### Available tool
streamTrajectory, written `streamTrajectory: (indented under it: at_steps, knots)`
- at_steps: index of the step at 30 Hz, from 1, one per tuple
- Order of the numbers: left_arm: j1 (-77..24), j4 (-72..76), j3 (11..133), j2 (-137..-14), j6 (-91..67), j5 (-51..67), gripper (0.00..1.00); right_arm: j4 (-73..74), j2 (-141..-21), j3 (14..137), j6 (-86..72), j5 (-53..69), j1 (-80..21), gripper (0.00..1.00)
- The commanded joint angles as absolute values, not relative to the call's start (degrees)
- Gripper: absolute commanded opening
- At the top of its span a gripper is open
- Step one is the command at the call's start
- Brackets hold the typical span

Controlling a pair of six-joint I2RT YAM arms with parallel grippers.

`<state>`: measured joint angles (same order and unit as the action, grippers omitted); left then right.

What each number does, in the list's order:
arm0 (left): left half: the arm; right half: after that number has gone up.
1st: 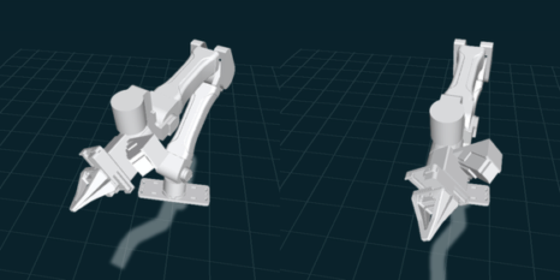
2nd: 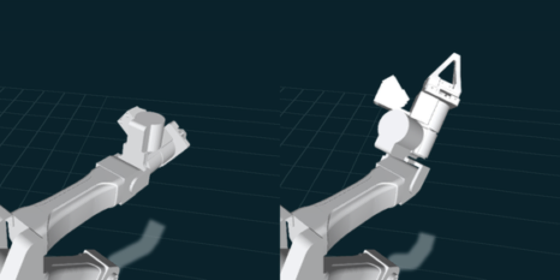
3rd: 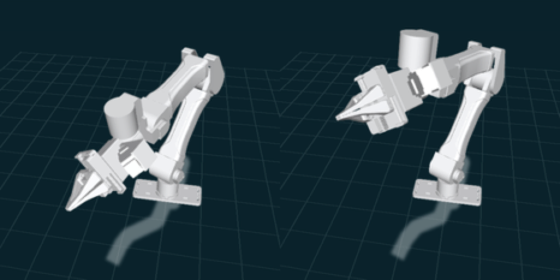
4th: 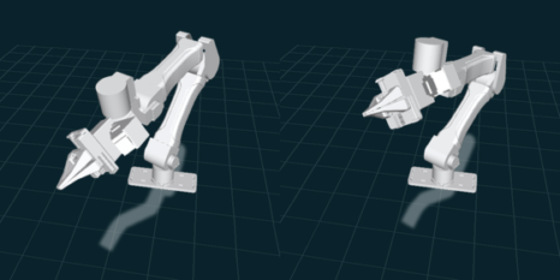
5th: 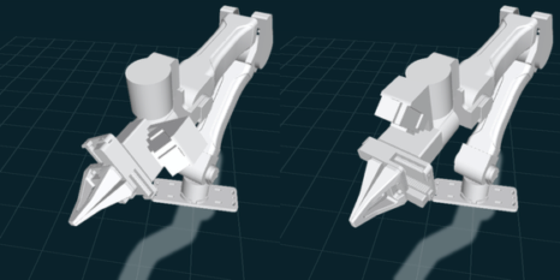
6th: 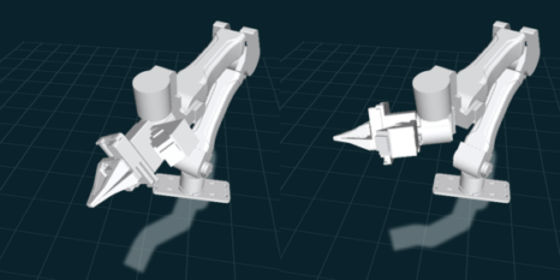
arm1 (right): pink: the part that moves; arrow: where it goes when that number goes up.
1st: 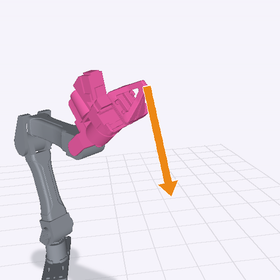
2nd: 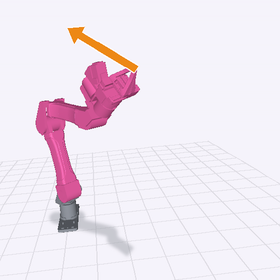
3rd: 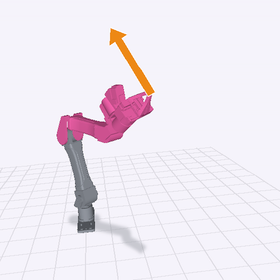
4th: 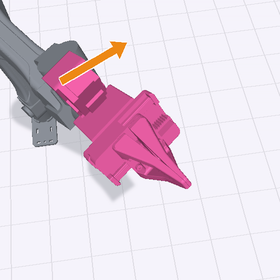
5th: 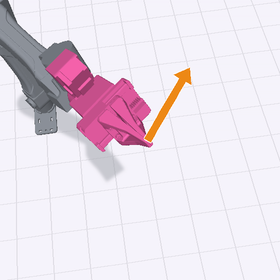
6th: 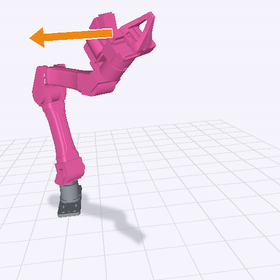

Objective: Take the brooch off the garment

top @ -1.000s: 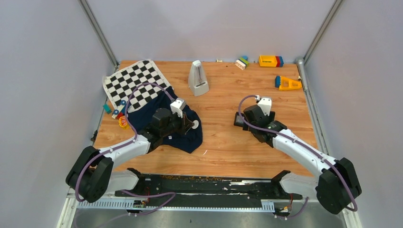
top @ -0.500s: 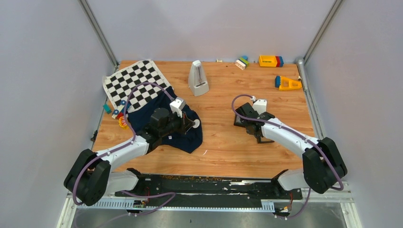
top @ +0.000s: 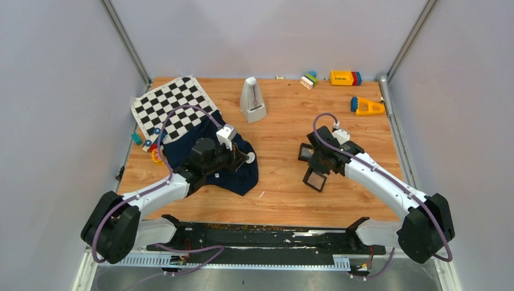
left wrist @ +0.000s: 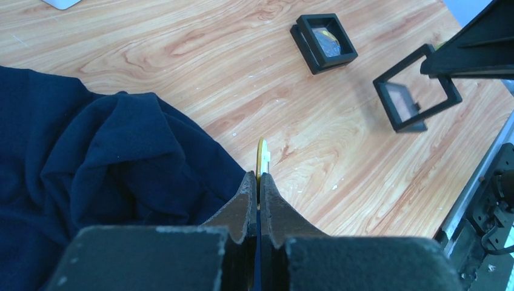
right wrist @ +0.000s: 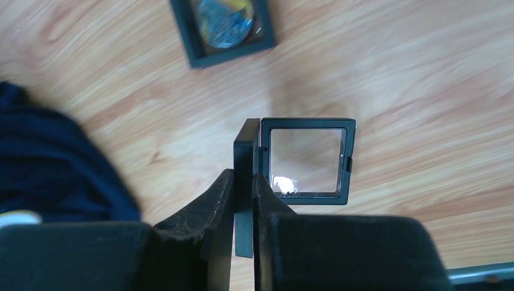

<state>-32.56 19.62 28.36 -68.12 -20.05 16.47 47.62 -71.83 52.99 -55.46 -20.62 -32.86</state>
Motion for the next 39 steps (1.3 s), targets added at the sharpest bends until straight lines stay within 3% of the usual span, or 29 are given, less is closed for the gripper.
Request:
streamTrajectory:
  at_steps: [1,10,14,18,23,27,29,32,39]
  knots:
    - [-32.6,22.7,27.5,-66.2,-18.9,16.9,0.0,43.8,-70.4,54.9,-69.6,-8.3,-35.2,0.0]
    - [-32.7,23.1,27.0,-65.7,-18.5,16.4,0.0,38.2,-79.0,58.7,-78.6,-11.5,-41.6,0.12]
    - [-32.7,23.2,27.0,-65.7,-18.5,16.4,0.0,37.0,-83.5,61.1,-76.2,-12.1,-42.9,0.36]
    - [-32.7,23.1,26.9,-65.6,-18.3,16.4,0.0,36.2,-82.6,61.3,-70.3,-14.8,-43.6,0.72]
    - [-32.6,23.1,26.9,-65.6,-18.4,16.5,0.0,30.3,-77.2,59.0,-44.3,-15.6,-43.6,0.74]
    - [-32.7,23.1,26.9,-65.2,-18.4,16.7,0.0,24.4,-74.0,54.9,-14.7,-0.1,-43.6,0.79]
    - [-32.6,23.1,26.9,-64.6,-18.3,17.0,0.0,25.1,-74.4,54.7,-6.7,4.8,-43.6,0.81]
    - [-32.7,22.7,26.7,-63.8,-17.7,16.6,0.0,26.2,-75.8,55.8,3.4,11.5,-43.7,1.0]
    - [-32.7,22.8,25.8,-62.5,-17.4,14.2,0.0,31.7,-80.7,63.8,18.3,18.0,-45.2,0.98]
